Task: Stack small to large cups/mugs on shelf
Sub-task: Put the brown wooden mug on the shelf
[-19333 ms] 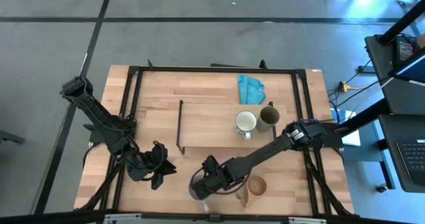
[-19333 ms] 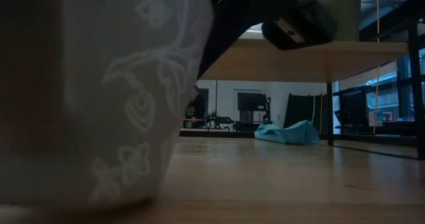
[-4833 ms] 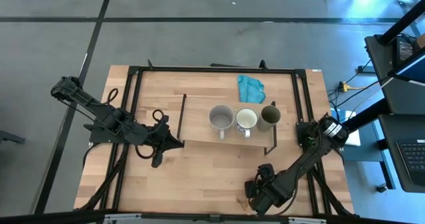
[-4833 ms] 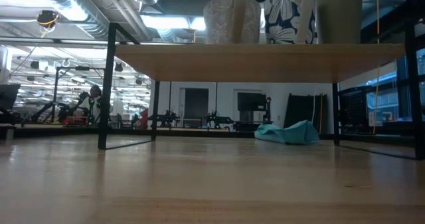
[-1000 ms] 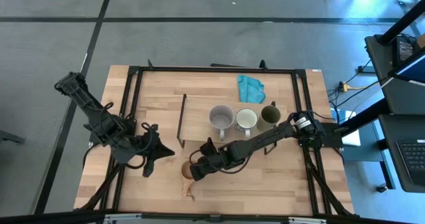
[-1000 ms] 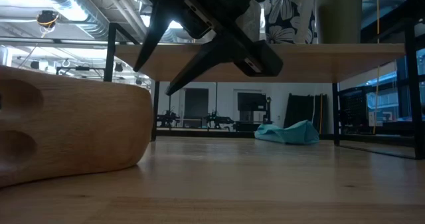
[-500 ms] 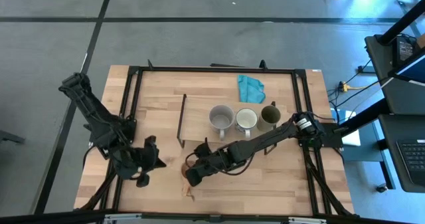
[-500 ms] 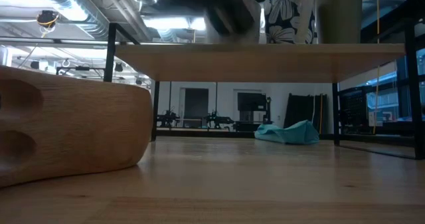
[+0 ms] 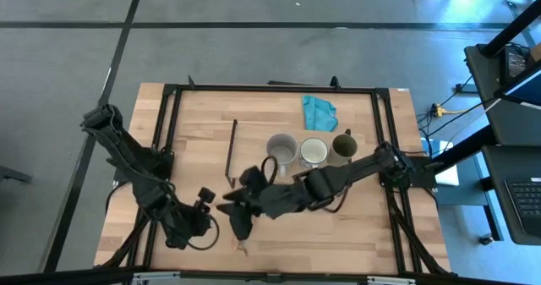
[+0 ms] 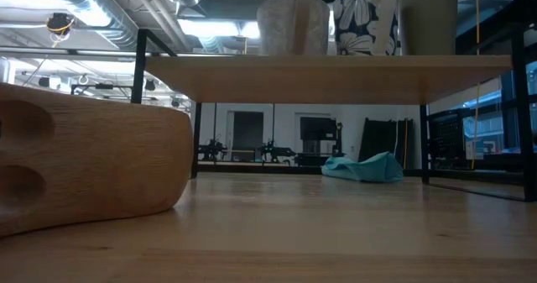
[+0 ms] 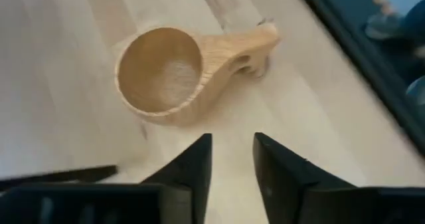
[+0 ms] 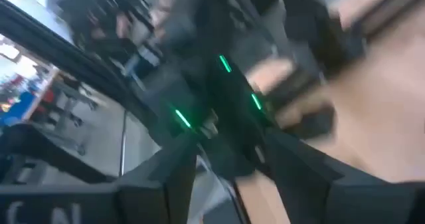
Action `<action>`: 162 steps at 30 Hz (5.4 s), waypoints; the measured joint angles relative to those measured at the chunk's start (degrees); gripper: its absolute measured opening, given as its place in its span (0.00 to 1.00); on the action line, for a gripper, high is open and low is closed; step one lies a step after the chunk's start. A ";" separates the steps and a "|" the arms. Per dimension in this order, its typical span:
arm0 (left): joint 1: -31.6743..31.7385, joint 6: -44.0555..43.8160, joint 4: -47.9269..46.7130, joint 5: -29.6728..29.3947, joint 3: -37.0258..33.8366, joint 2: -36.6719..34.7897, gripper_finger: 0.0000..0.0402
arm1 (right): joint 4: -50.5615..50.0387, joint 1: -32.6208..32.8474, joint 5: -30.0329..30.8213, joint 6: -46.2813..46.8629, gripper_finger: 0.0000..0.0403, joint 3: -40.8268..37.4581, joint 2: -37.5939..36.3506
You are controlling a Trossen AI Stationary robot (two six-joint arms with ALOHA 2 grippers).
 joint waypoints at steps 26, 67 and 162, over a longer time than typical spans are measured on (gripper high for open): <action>9.17 34.52 12.50 7.10 0.00 11.32 0.37 | 6.14 -0.09 19.11 -8.19 0.54 -0.15 -10.06; 15.79 32.33 13.39 12.59 -1.67 14.59 0.36 | 4.13 0.74 20.14 -8.77 0.54 -0.17 -12.58; 49.61 59.58 -39.40 25.81 41.25 14.66 0.07 | -14.58 9.62 18.16 -7.28 0.54 -0.19 -20.30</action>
